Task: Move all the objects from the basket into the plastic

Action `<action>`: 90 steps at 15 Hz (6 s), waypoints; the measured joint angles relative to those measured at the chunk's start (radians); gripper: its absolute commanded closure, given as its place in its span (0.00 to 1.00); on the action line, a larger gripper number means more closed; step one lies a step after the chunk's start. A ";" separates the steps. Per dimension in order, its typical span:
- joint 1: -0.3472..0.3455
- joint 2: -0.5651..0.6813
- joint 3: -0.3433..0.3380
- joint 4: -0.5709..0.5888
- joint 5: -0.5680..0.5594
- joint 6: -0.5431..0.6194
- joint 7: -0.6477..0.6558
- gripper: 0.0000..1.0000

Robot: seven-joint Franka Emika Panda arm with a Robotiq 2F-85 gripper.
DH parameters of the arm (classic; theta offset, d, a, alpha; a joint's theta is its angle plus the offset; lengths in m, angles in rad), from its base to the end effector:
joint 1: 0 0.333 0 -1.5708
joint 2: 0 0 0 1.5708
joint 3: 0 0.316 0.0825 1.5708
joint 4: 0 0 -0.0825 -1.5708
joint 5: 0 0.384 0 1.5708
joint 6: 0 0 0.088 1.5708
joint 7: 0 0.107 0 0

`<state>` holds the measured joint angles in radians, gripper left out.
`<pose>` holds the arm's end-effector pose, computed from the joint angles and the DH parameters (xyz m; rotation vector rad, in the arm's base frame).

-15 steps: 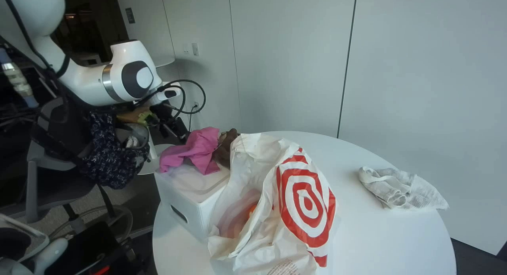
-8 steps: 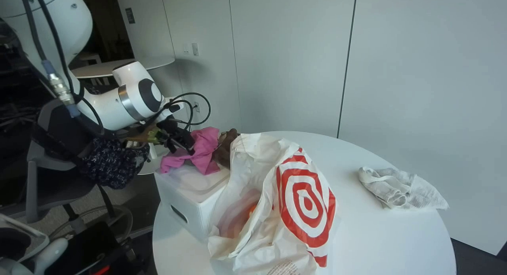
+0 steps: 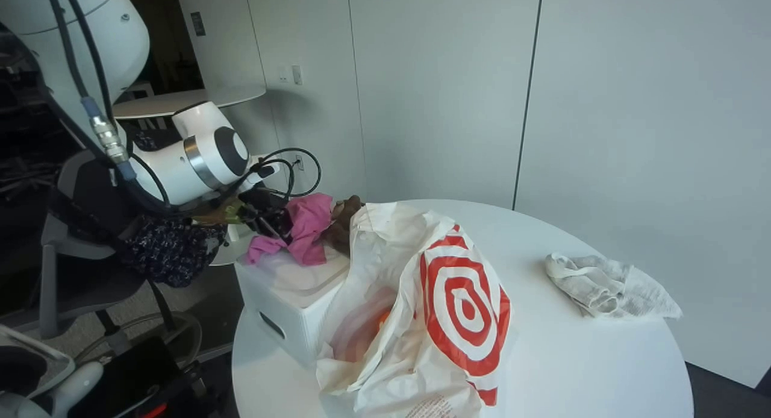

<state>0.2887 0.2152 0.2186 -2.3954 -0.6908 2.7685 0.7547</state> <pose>0.4312 0.2730 0.2418 2.9525 0.5517 0.4321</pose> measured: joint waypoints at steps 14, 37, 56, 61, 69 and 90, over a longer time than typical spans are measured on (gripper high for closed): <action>-0.019 -0.263 0.004 0.023 0.192 -0.487 -0.124 0.91; -0.195 -0.416 -0.002 -0.044 0.175 -0.912 -0.109 0.93; -0.225 -0.049 -0.191 0.180 0.274 -0.560 0.259 0.91; -0.222 0.006 -0.247 0.158 0.153 -0.487 0.444 0.91; -0.214 0.054 -0.299 0.077 0.041 -0.257 0.564 0.50; -0.062 -0.186 0.001 0.050 0.404 -0.238 0.036 0.00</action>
<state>0.2270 0.0291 0.2195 -2.3457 -0.2864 2.5302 0.7905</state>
